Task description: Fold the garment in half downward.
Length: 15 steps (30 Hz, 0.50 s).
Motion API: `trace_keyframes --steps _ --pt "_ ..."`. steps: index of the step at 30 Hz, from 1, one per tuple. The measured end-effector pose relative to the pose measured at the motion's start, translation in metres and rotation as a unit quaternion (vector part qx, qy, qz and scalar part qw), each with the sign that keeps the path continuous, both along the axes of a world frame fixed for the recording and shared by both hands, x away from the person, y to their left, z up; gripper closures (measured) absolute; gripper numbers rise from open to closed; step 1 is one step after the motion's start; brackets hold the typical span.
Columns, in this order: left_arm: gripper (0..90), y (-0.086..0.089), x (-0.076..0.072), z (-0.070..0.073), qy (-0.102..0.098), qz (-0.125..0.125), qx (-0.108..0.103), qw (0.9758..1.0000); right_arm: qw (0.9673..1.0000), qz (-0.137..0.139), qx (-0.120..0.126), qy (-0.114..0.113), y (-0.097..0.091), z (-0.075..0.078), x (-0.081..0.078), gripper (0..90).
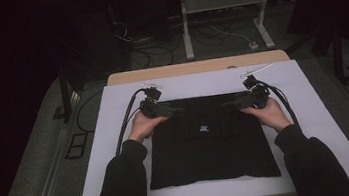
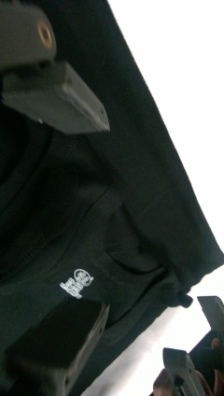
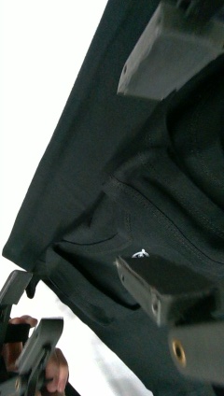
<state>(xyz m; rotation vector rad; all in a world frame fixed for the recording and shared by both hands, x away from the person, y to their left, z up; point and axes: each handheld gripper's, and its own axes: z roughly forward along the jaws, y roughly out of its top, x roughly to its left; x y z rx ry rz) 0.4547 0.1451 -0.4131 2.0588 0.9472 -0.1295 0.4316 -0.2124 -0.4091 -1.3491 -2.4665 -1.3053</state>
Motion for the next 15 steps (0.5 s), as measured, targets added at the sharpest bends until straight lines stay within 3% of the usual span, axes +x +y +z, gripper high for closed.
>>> trace_keyframes --steps 7,12,15 --pt "19.8 0.003 0.001 -0.007 0.009 0.008 -0.004 0.9999 1.0000 0.003 -0.003 0.002 0.001 -0.002 0.000 21.8" --pt "24.5 0.006 0.001 -0.012 0.010 0.003 -0.001 0.9999 0.9999 -0.001 -0.010 -0.006 0.003 -0.003 0.000 34.5" --pt "32.8 0.005 0.002 -0.014 0.013 0.002 -0.005 0.9999 0.9999 -0.005 -0.015 -0.005 0.004 -0.005 0.001 41.5"
